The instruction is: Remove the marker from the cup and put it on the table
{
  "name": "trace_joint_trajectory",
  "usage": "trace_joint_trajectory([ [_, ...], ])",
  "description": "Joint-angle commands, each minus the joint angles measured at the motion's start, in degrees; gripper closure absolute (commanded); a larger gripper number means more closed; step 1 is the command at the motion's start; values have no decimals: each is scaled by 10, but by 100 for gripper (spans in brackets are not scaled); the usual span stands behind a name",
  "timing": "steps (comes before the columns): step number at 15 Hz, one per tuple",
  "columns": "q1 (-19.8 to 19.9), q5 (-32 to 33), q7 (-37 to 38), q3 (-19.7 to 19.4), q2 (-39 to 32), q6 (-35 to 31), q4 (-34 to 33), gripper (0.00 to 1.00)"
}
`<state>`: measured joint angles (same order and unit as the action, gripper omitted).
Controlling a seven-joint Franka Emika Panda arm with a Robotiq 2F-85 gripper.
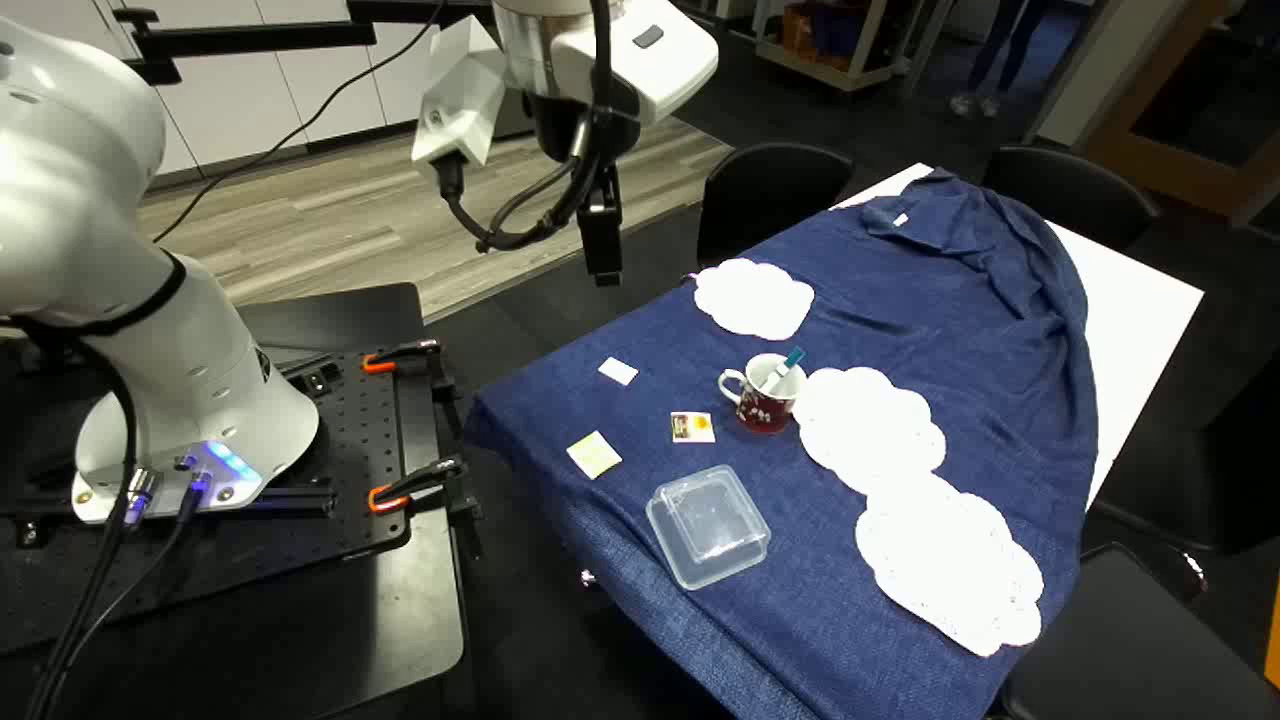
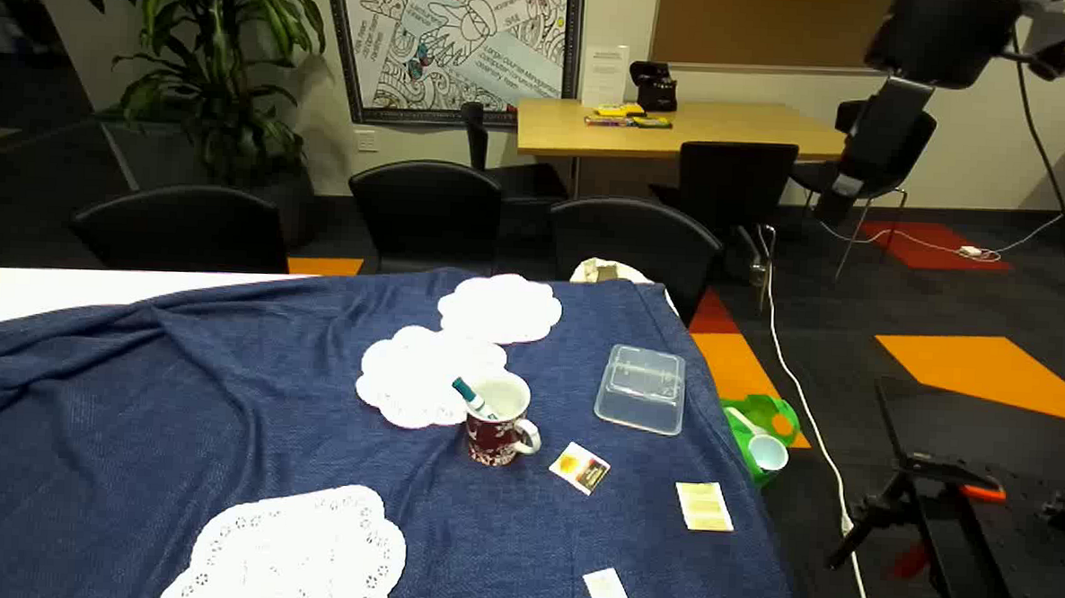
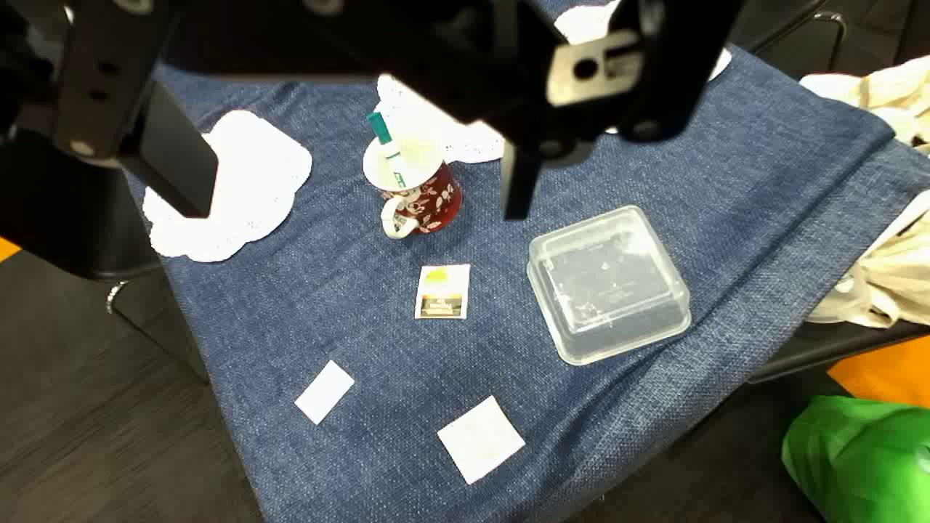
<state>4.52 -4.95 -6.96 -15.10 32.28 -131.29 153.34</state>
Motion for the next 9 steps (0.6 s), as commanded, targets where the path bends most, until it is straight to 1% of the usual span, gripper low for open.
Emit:
trace_joint_trajectory([
  [1, 12, -8, -6, 12, -2, 2, -1, 0],
  [6, 12, -8, -6, 12, -2, 2, -1, 0],
  [9, 11, 4, -11, 22, -11, -32, -14, 0],
])
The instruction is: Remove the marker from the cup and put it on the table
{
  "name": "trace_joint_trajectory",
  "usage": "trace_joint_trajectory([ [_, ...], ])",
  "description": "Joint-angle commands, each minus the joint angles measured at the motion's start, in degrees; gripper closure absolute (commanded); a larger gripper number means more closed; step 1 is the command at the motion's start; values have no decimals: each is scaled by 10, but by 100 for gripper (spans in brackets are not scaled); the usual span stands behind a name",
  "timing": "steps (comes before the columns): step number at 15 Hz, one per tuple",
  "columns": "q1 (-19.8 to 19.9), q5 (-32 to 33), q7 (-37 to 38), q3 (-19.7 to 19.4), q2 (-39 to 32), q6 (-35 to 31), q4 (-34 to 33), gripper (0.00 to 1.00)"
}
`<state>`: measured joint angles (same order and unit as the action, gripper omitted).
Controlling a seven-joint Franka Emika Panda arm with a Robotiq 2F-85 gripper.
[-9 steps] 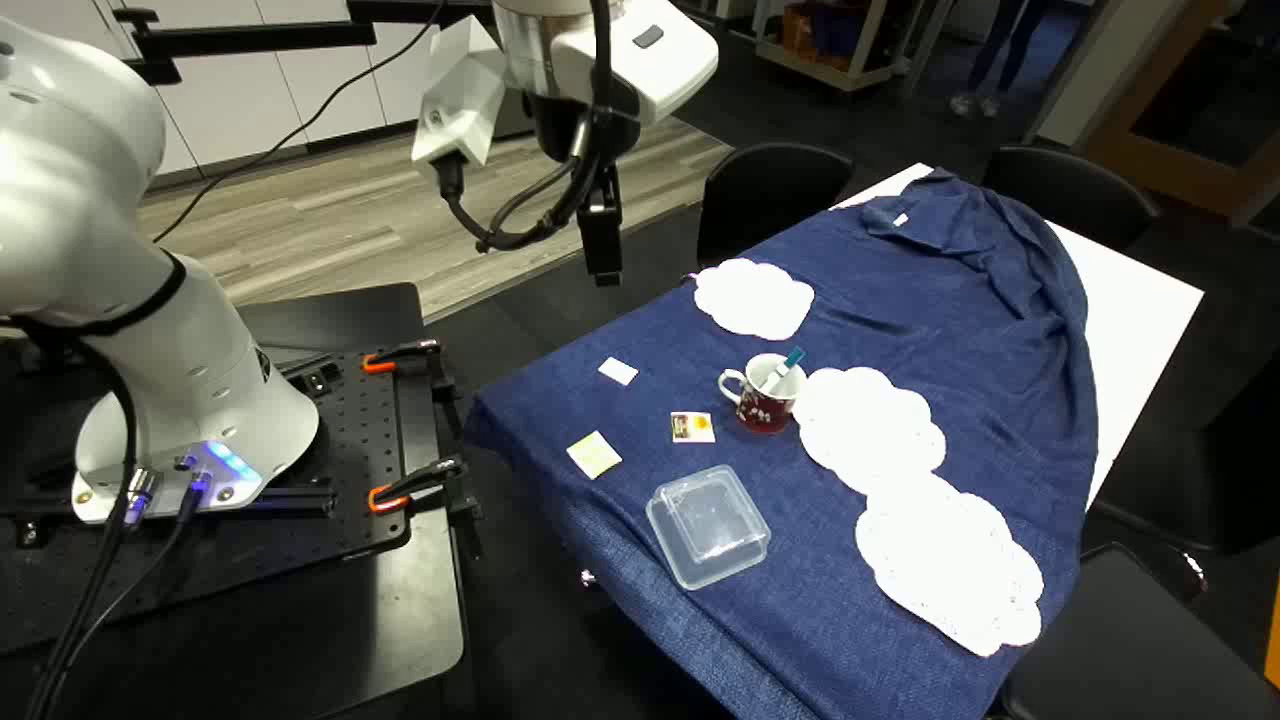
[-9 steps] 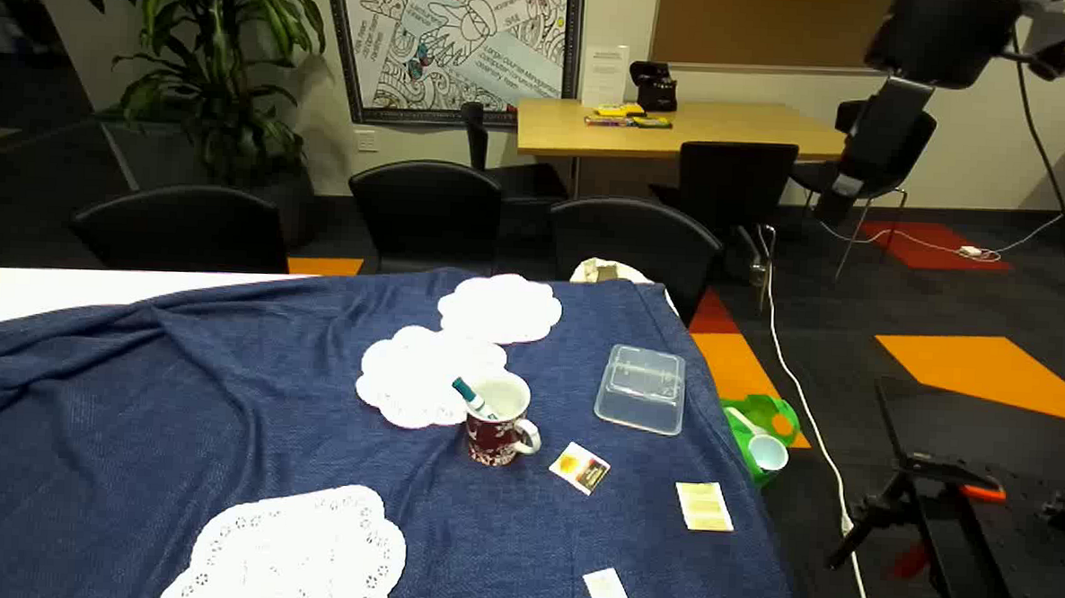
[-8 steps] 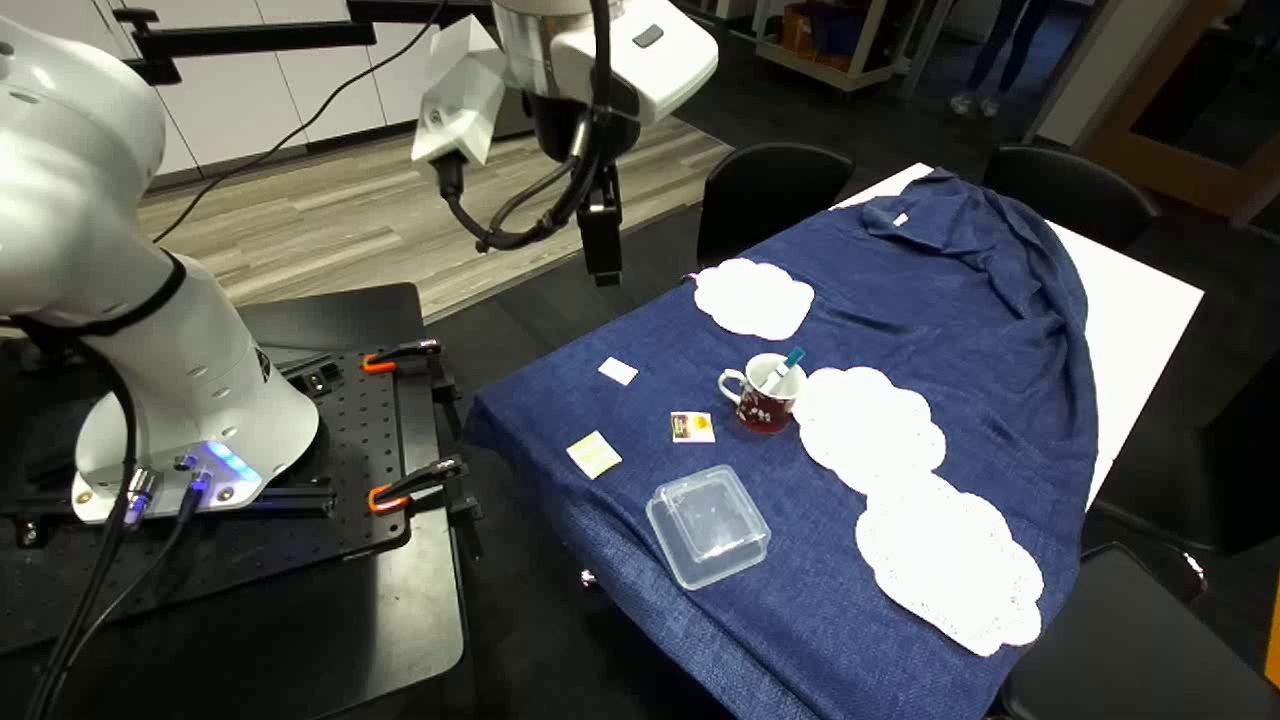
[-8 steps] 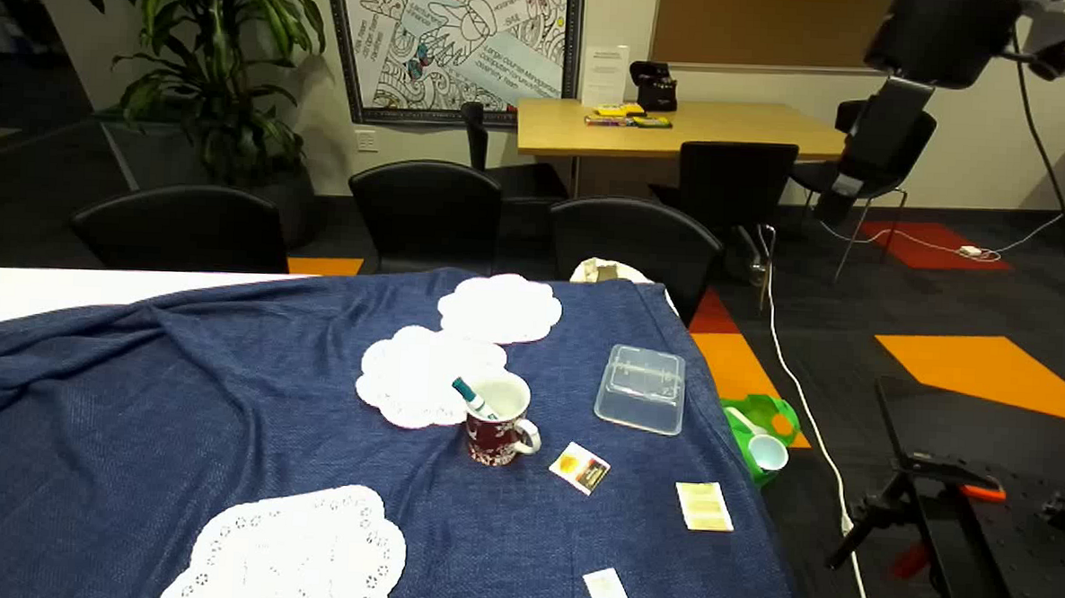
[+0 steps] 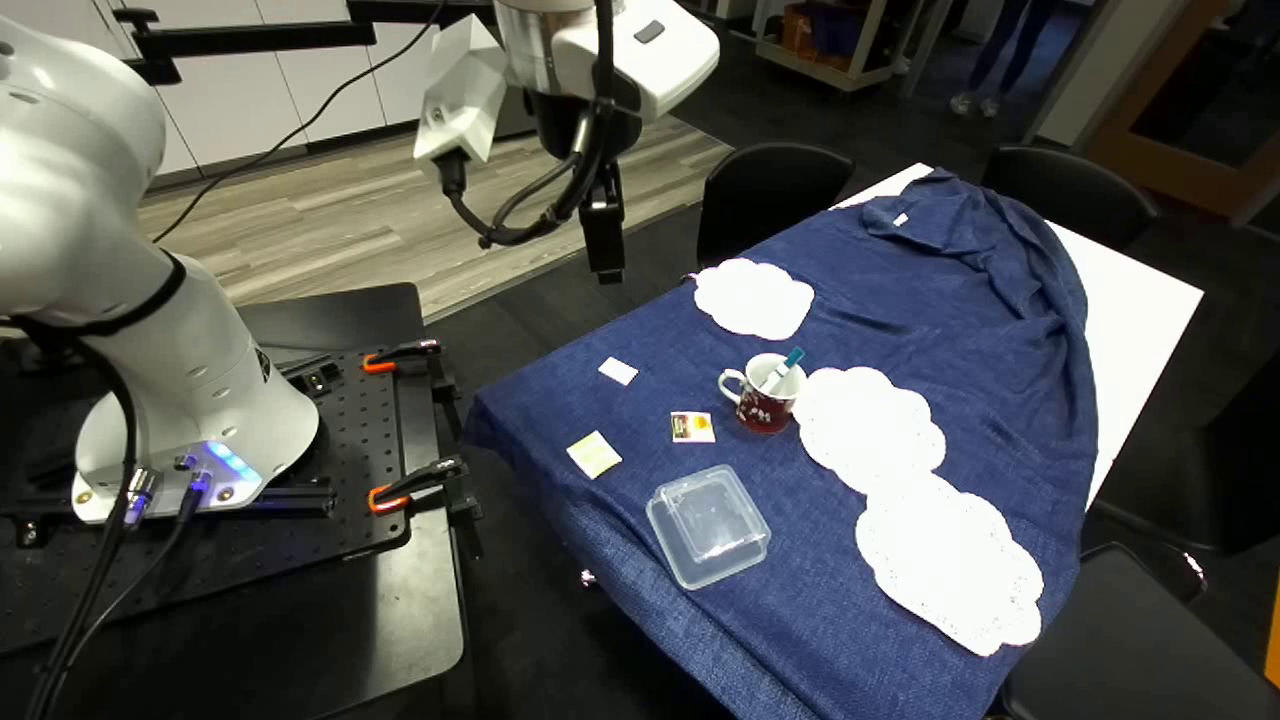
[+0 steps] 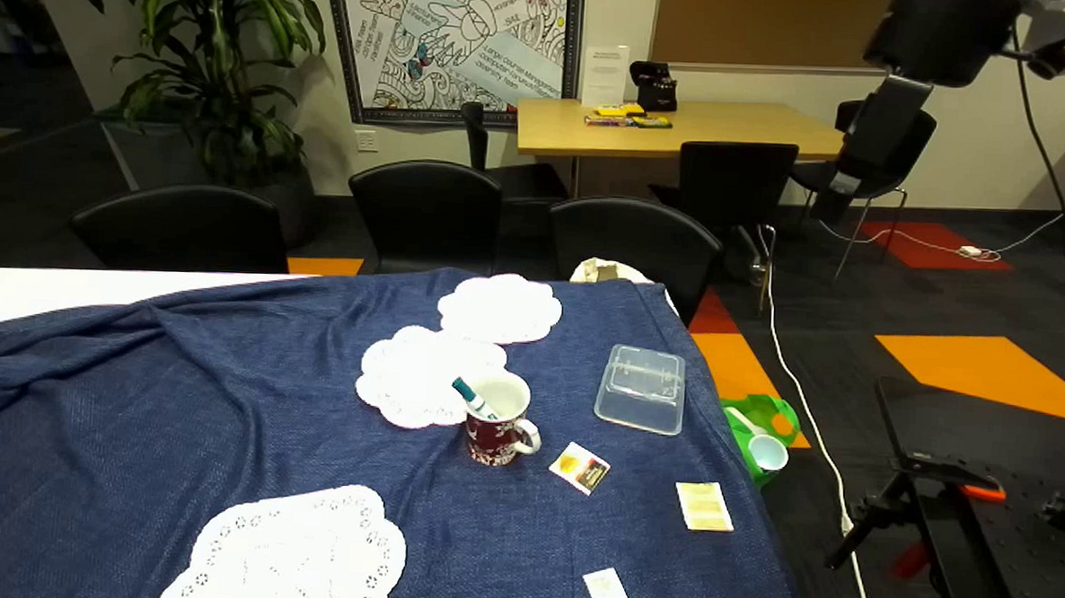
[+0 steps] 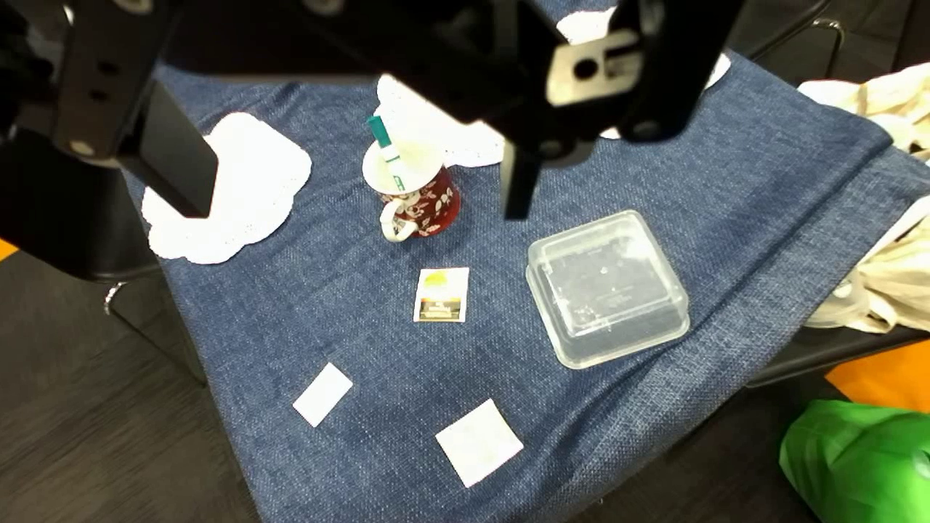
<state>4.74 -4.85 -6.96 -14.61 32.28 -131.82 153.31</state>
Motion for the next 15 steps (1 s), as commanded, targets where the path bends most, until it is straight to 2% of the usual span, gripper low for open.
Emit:
trace_joint_trajectory([
  [1, 7, 6, -13, 20, -16, -41, -20, 0],
  [7, -2, 48, -49, 39, -90, -120, -85, 0],
  [15, -34, 25, -65, 41, -247, -330, -128, 0],
])
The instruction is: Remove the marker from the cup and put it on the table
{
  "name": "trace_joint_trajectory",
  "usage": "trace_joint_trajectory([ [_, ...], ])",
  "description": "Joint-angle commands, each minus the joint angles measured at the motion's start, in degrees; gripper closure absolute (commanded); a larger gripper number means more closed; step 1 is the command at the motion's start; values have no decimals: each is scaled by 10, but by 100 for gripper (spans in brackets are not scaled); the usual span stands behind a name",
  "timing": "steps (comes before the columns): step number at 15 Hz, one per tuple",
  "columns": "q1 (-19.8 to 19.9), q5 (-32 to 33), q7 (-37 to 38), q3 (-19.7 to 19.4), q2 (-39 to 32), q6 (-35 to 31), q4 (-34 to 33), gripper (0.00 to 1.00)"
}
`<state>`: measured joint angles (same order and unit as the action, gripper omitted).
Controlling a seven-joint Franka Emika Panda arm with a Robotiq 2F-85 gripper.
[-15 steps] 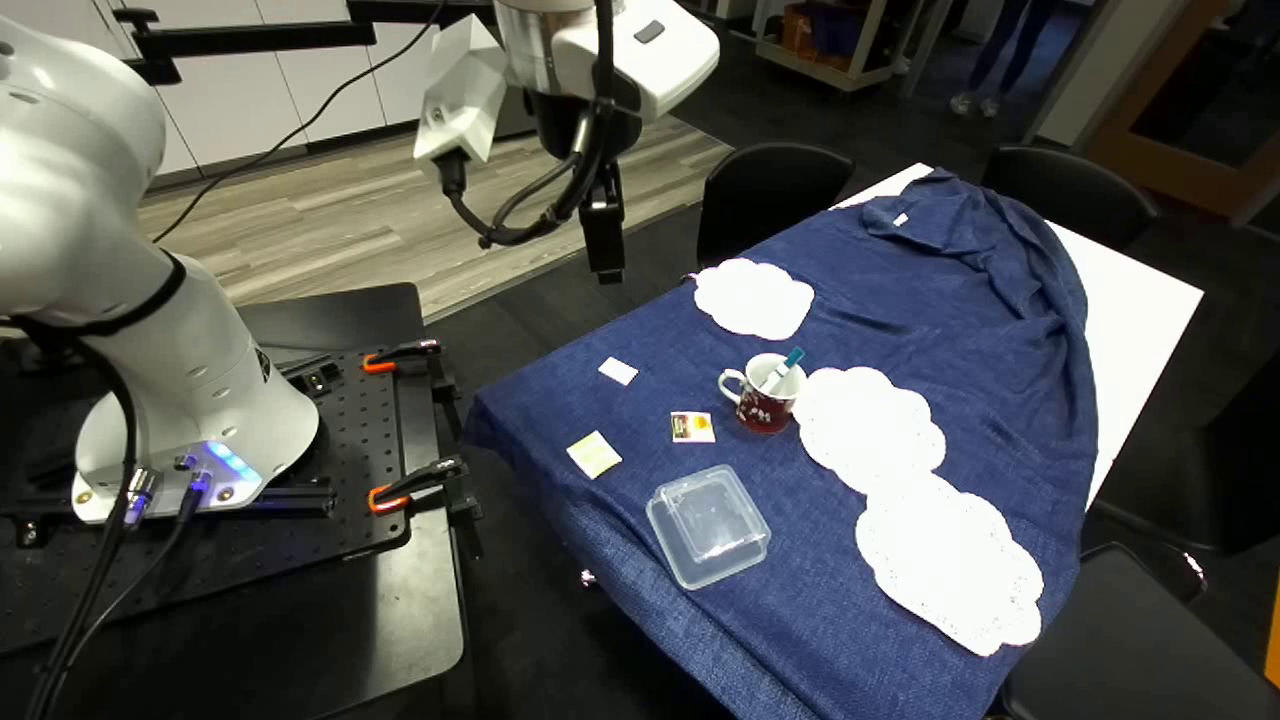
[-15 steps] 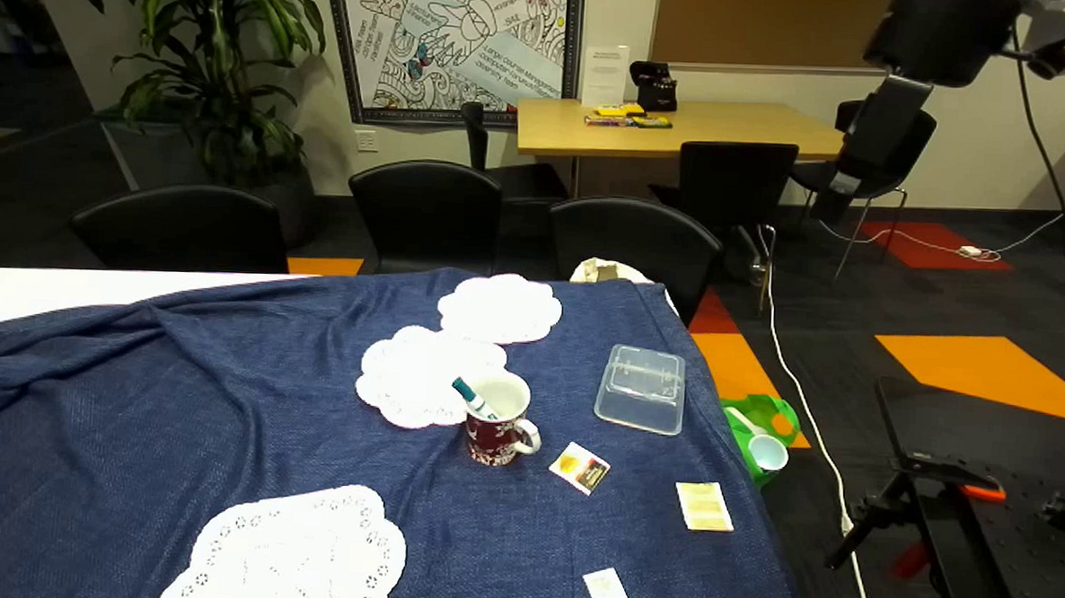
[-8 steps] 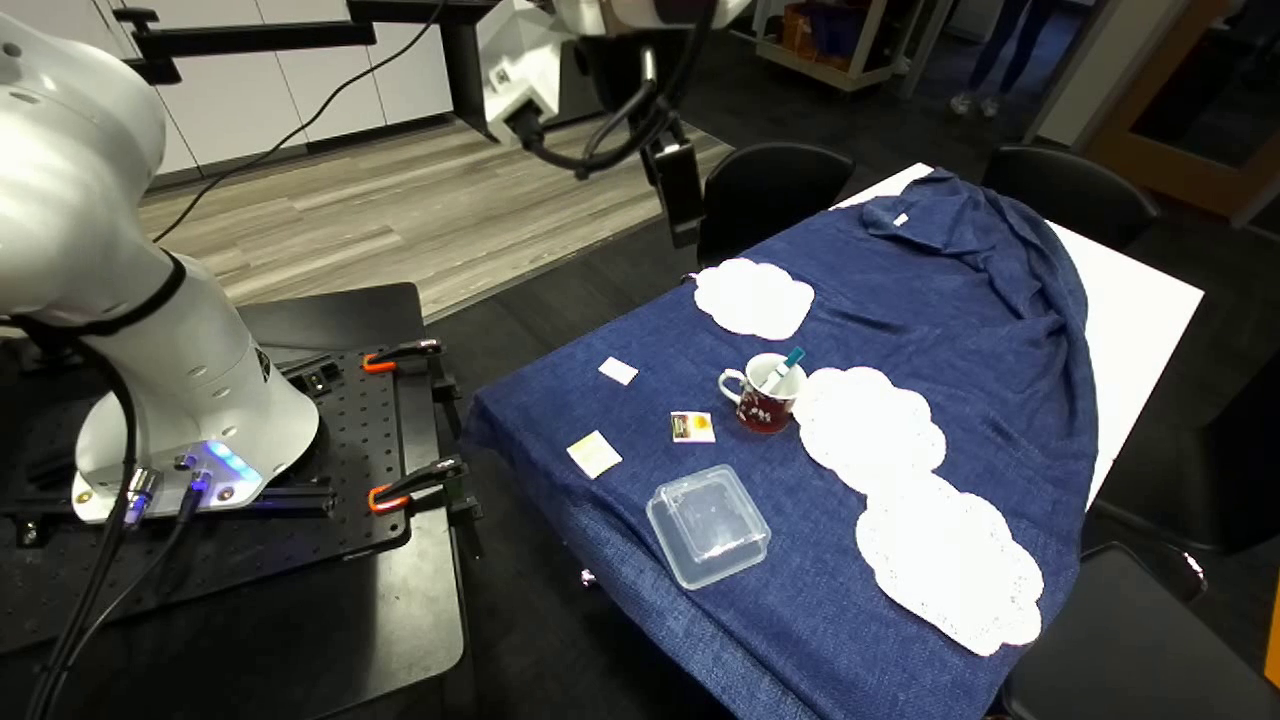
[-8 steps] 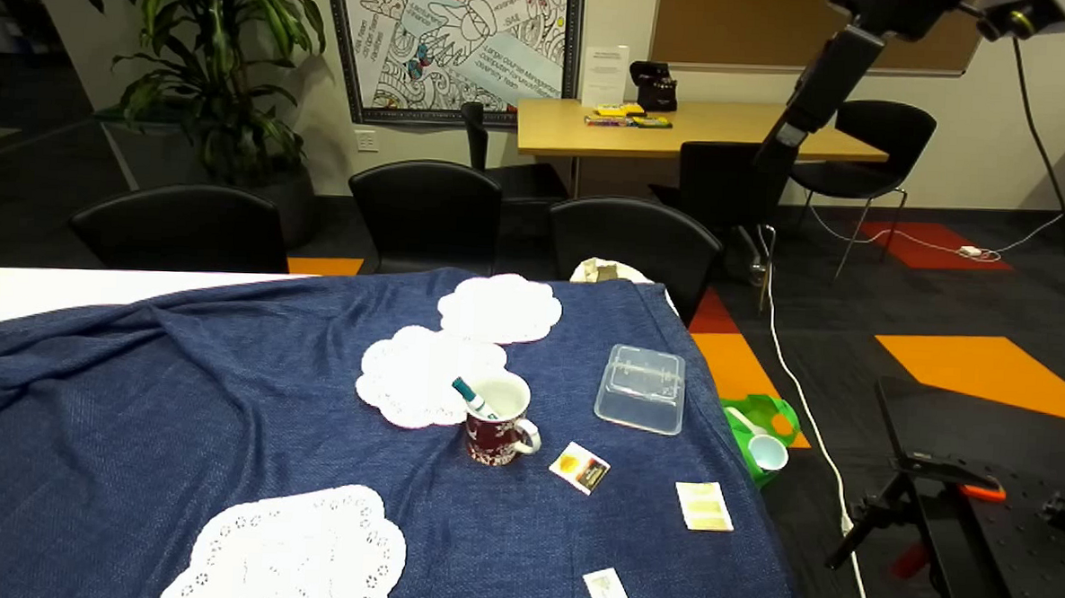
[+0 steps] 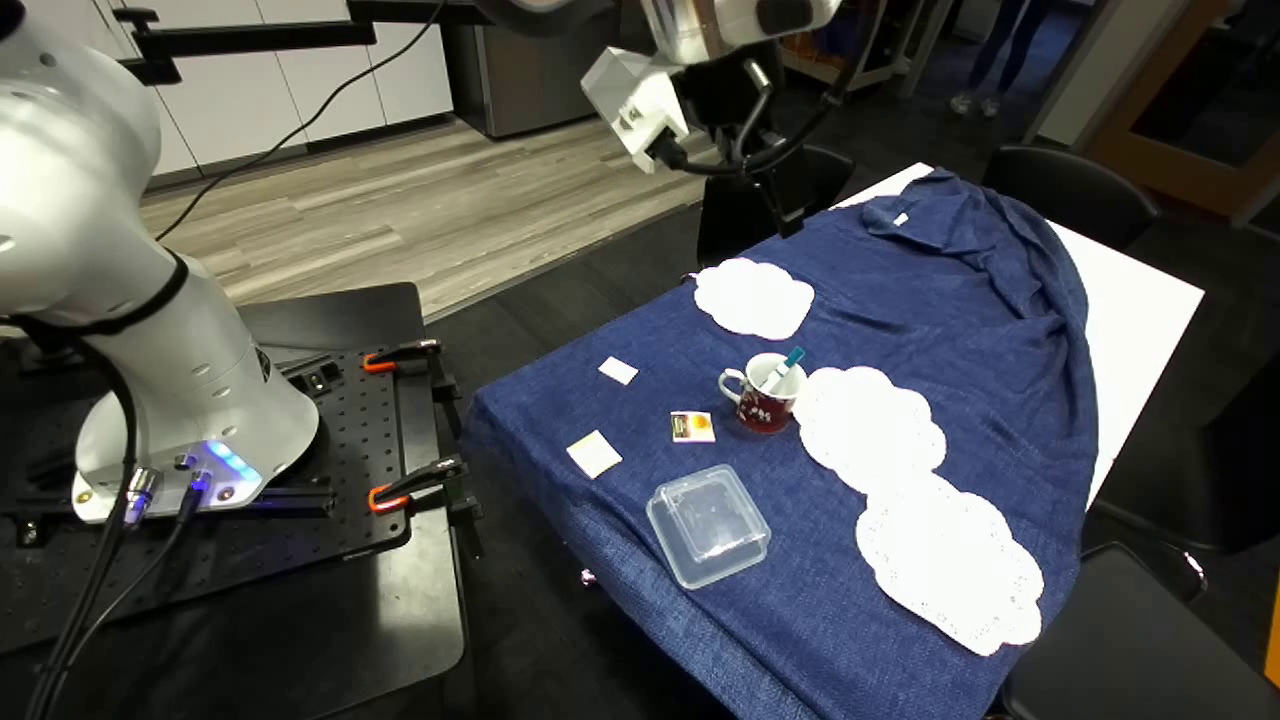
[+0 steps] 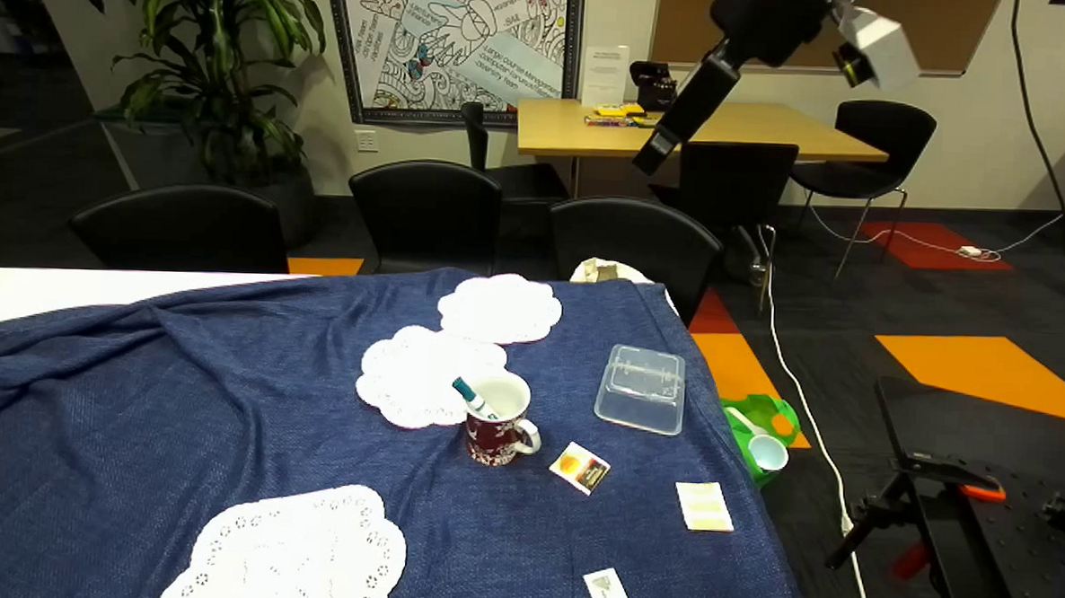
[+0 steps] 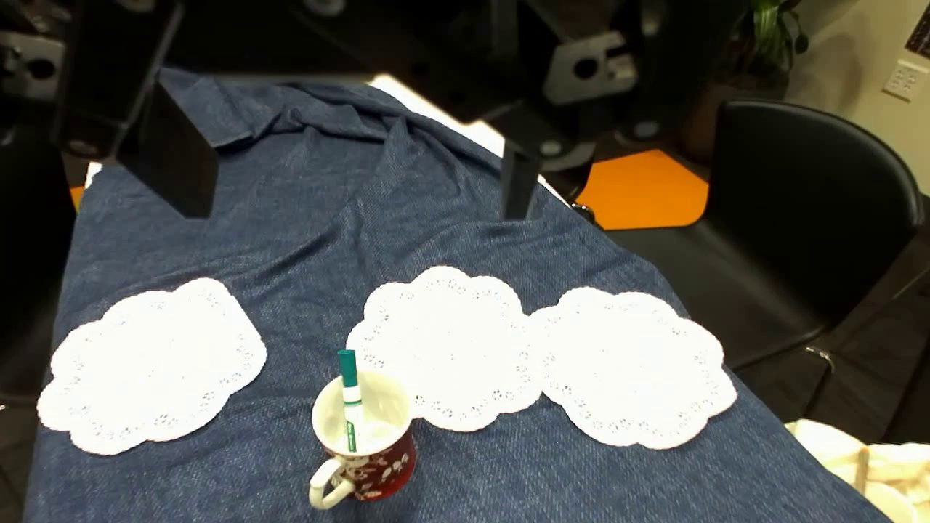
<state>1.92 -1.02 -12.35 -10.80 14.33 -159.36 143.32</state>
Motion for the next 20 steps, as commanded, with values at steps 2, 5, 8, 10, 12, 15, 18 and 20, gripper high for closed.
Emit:
trace_joint_trajectory([
  [2, -14, -14, -15, -4, -112, -82, -39, 0],
  [5, -17, -23, -26, -2, -172, -92, -57, 0],
  [8, -10, -21, -32, 4, -226, -85, -80, 0],
  [10, -7, -10, -28, 3, -252, -73, -91, 0],
  [12, 12, 10, 2, 22, -237, -77, -72, 0],
  [15, 13, 12, 3, 22, -252, -77, -82, 0],
  [18, 15, 2, 8, 24, -257, -84, -89, 0],
  [20, 26, -14, -4, 45, -277, -113, -97, 0],
])
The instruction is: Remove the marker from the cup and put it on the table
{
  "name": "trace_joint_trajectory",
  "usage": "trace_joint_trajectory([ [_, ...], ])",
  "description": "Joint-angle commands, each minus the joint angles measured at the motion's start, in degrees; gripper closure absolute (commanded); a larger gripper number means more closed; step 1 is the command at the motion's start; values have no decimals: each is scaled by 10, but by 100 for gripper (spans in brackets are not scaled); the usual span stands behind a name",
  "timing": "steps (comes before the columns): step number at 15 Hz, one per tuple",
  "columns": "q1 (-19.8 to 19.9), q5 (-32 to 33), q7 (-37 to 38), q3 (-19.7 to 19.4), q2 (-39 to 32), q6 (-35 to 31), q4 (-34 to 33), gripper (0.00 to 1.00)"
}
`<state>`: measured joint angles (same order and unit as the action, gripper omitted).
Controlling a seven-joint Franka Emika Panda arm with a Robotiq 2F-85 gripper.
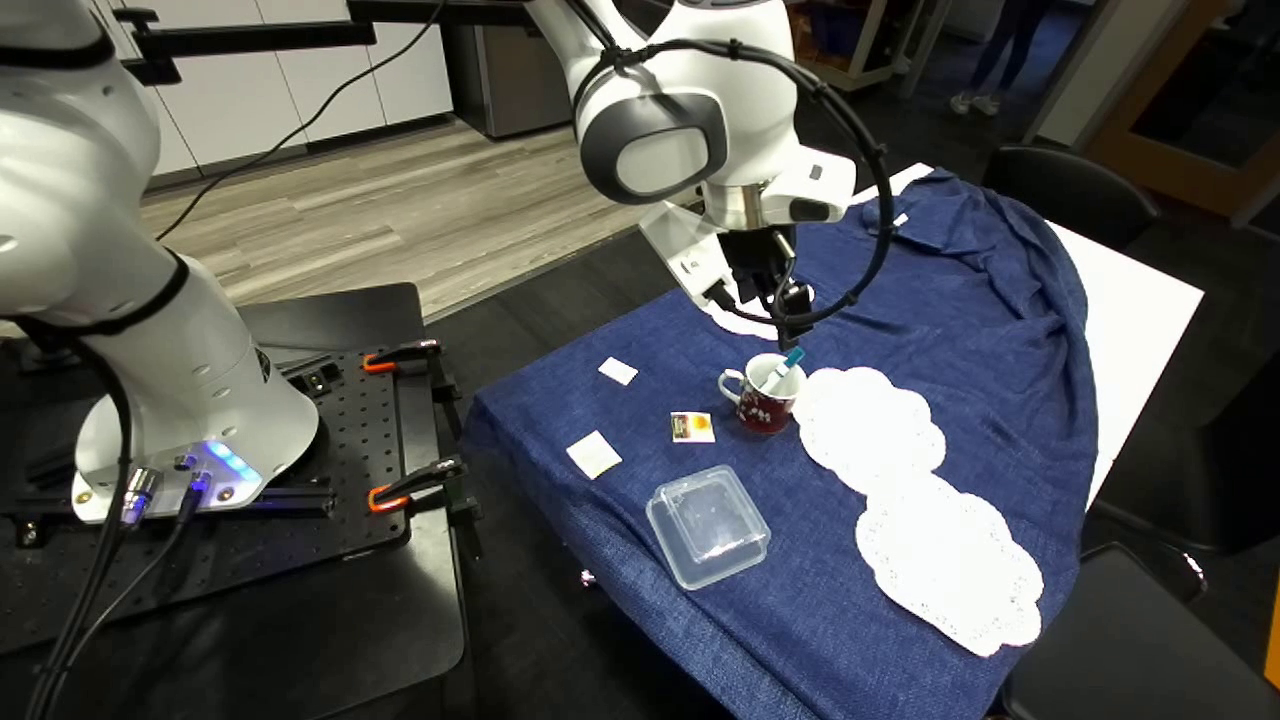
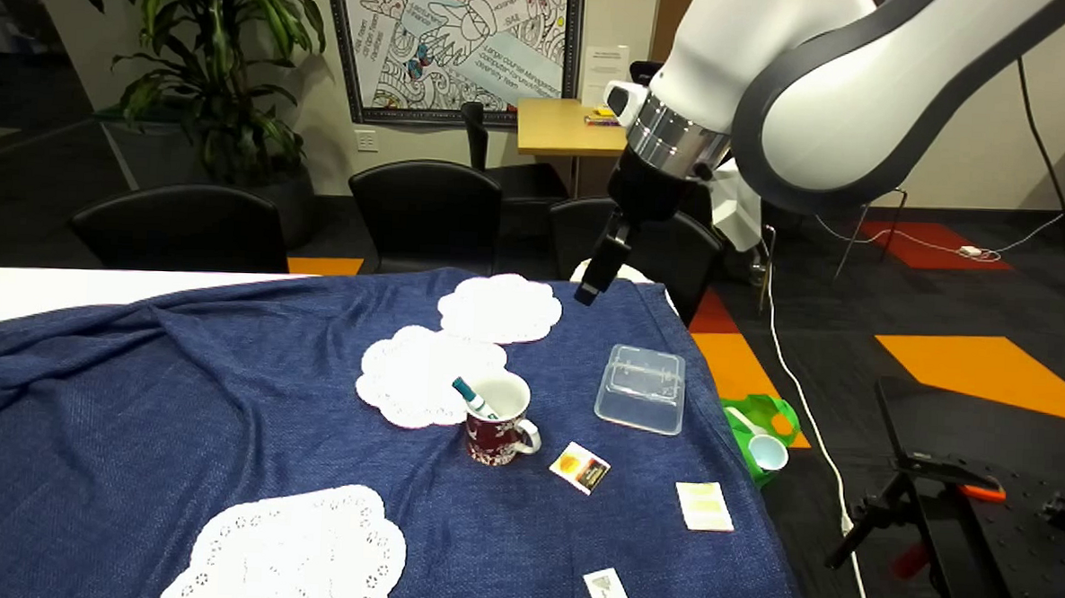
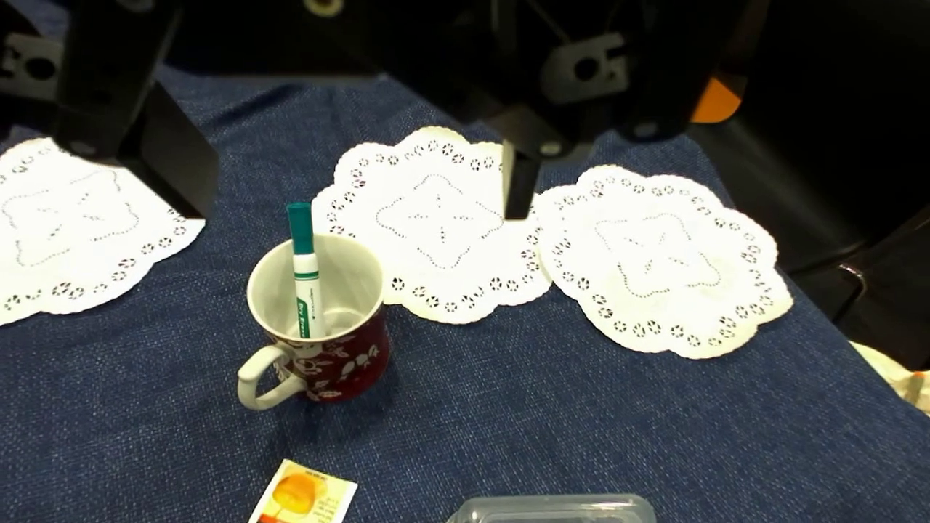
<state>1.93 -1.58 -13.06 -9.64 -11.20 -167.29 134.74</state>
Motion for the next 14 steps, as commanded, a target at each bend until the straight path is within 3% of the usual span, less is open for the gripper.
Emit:
trace_joint_trajectory([
  [1, 17, -31, -18, 31, -30, -44, -15, 0],
  [6, 53, -76, -54, 92, -92, -87, -53, 0],
  [7, 60, -78, -58, 101, -104, -85, -64, 5],
  [9, 71, -72, -61, 110, -127, -73, -86, 26],
  [14, 85, -8, -38, 112, -175, -55, -131, 45],
])
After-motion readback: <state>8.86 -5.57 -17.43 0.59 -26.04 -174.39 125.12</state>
